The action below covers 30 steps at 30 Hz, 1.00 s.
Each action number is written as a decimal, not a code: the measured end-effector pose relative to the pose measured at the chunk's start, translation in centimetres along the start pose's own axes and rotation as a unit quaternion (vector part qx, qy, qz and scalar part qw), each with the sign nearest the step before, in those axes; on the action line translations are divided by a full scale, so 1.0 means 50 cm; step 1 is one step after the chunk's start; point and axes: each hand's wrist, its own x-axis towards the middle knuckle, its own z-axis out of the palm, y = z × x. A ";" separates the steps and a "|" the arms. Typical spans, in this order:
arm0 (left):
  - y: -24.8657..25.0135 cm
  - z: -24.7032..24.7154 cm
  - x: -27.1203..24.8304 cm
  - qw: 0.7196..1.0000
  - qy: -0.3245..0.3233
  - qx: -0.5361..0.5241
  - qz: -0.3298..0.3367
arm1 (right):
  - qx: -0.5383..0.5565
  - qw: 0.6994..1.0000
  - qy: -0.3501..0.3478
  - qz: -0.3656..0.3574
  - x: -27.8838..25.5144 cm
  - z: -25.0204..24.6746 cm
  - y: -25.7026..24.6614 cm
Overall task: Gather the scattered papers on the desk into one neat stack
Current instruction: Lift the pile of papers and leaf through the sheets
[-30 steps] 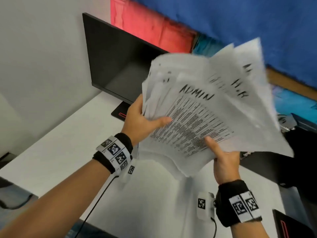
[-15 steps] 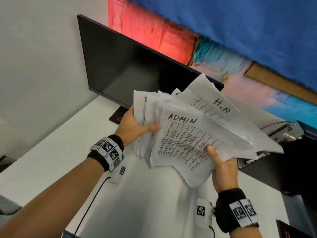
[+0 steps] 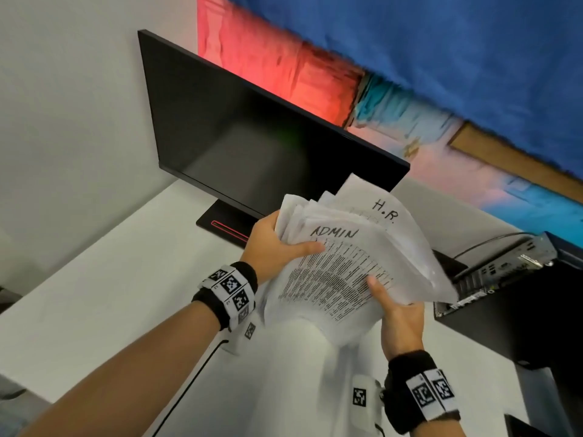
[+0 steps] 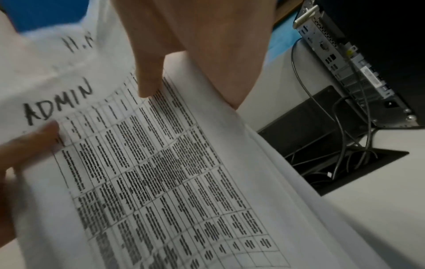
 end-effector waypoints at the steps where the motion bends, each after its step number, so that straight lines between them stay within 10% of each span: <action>1: -0.002 -0.001 0.001 1.000 -0.006 -0.004 -0.008 | 0.003 1.000 -0.007 0.009 -0.001 0.001 0.004; 9: -0.046 -0.025 -0.010 0.998 -0.015 -0.011 -0.067 | -0.019 0.999 -0.034 0.036 -0.010 0.003 0.035; 14: -0.009 0.002 -0.008 0.979 -0.174 0.075 -0.076 | 0.064 0.996 -0.033 0.043 0.004 -0.006 0.034; 22: 0.116 0.018 -0.004 0.996 0.030 0.017 0.088 | -0.014 0.998 -0.027 0.053 -0.010 -0.022 0.036; 30: 0.166 0.077 0.029 0.983 0.174 0.039 0.039 | -0.018 0.995 -0.062 0.070 -0.032 -0.010 0.040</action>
